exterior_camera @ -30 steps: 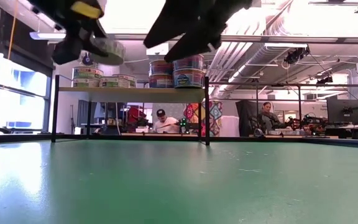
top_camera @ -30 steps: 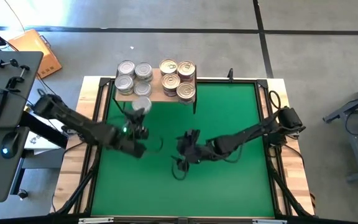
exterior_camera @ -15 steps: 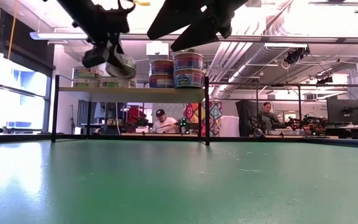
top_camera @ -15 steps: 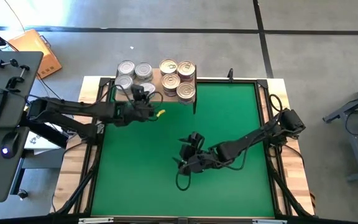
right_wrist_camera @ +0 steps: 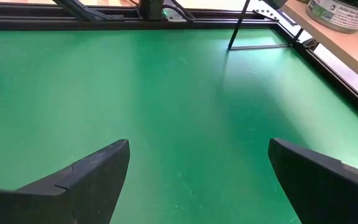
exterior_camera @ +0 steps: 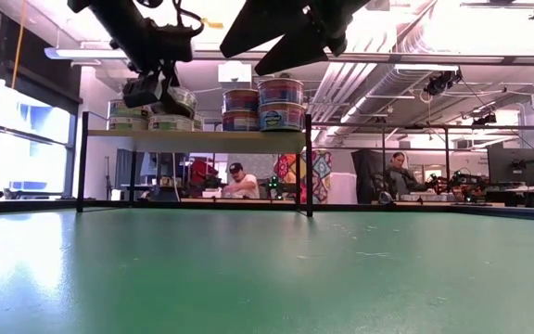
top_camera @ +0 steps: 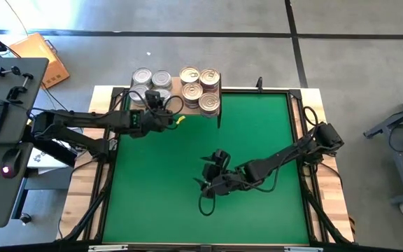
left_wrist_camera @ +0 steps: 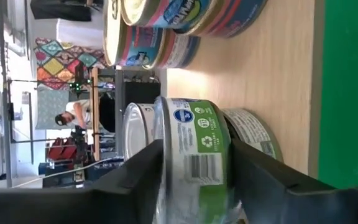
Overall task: Stack canned seafood by type on shelf
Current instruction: Stack the green tuna can on the other green tuna can on the shelf, then adjust the stack of blue and pink tuna can on the shelf
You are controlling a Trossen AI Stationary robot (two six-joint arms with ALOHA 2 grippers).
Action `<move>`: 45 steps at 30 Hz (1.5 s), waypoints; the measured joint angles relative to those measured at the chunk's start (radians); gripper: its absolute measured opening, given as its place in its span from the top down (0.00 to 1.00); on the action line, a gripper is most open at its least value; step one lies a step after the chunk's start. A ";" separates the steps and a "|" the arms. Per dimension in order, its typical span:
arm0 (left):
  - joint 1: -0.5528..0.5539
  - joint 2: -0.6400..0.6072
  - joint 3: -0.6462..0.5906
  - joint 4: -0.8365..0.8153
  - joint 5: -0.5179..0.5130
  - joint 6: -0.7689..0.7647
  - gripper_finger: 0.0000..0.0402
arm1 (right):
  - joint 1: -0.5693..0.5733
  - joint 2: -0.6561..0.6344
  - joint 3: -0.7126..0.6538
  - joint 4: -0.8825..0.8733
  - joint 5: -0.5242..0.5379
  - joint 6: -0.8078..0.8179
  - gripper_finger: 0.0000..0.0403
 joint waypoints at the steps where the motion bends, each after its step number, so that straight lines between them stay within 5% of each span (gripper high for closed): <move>1: 0.000 0.000 0.000 -0.007 0.001 -0.005 0.55 | 0.000 0.000 0.000 0.000 0.000 0.000 0.06; 12: -0.001 -0.017 0.000 -0.065 -0.023 -0.064 0.35 | 0.000 0.000 0.000 0.000 0.000 0.000 0.06; 30: -0.002 -0.169 0.000 -0.056 0.055 -0.097 0.32 | 0.000 0.000 0.000 -0.006 -0.005 -0.005 0.06; 39: -0.075 -0.198 0.000 -0.048 0.099 -0.354 0.32 | 0.040 -0.121 -0.001 -0.195 0.152 -0.045 0.06; 45: -0.173 -0.197 0.000 -0.049 0.267 -0.594 0.32 | 0.010 -0.187 0.000 -0.326 0.138 -0.163 0.09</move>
